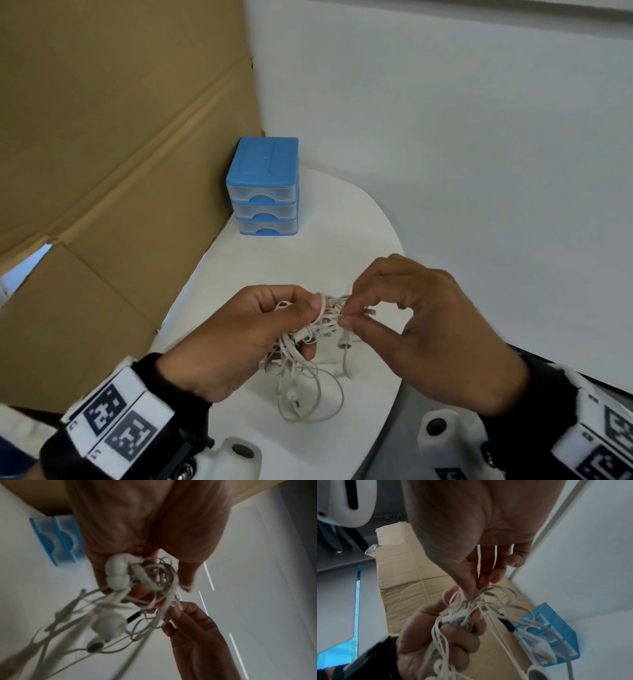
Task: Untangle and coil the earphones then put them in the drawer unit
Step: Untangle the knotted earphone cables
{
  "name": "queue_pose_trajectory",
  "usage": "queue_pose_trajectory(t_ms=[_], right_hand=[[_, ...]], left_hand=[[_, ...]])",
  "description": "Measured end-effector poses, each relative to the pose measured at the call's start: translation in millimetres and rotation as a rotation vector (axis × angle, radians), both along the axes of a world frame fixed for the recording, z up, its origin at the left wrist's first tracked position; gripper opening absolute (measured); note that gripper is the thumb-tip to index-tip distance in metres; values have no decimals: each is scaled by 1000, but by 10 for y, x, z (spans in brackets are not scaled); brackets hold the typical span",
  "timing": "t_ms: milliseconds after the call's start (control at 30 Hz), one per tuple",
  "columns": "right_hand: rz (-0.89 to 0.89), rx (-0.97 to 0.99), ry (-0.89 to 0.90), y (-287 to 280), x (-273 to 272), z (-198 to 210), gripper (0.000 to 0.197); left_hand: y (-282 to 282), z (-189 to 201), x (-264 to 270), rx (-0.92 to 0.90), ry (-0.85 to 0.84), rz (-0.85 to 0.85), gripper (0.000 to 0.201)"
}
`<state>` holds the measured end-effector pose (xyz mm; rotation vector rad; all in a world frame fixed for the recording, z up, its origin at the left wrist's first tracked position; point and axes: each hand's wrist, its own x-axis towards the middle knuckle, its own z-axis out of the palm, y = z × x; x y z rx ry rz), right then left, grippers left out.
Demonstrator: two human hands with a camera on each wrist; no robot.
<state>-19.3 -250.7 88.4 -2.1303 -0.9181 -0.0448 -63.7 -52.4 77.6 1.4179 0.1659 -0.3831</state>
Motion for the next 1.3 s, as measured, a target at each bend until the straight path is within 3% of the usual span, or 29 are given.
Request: queue_pose_trajectory(t_ms=[67,167,233,333,400,533,633,767,867,967,1100,1300], right_hand=[[-31,37,58,-2,-2,17,8],[-38,305,383,30,3,63,11],[-19,459,583,26,29,105,10],[39,488,713,-2,46,132,7],[54,393,673,3,18,130,8],[-82,100,364,22,-25,47,9],[-144,66,183,28,-28,16,4],[-169,284,303,15,1,63,10],[-47,453,495,-25,21,133,5],[11,352,547,-13,21,100,6],[-68,119,316,39,-40,-16,8],[17,139,436,26,-17,-9,3]], left_hand=[[9,21,-14,77,-76,-20,19],[44,11,-20,210,-166,-44,31],[72,15,-6,142,-132,-26,35],[97,47,-4,-110,-18,-30,56],[93,42,-12,-93,-8,-31,62],[6,-11,-15,190,-69,-22,28],[-10,-73,3,251,-99,78,30],[15,-48,43,301,-135,196,21],[81,-54,71,330,-120,247,19],[52,-60,67,337,-160,234,18],[9,-105,32,349,-215,250,12],[-50,-135,26,317,-402,320,14]])
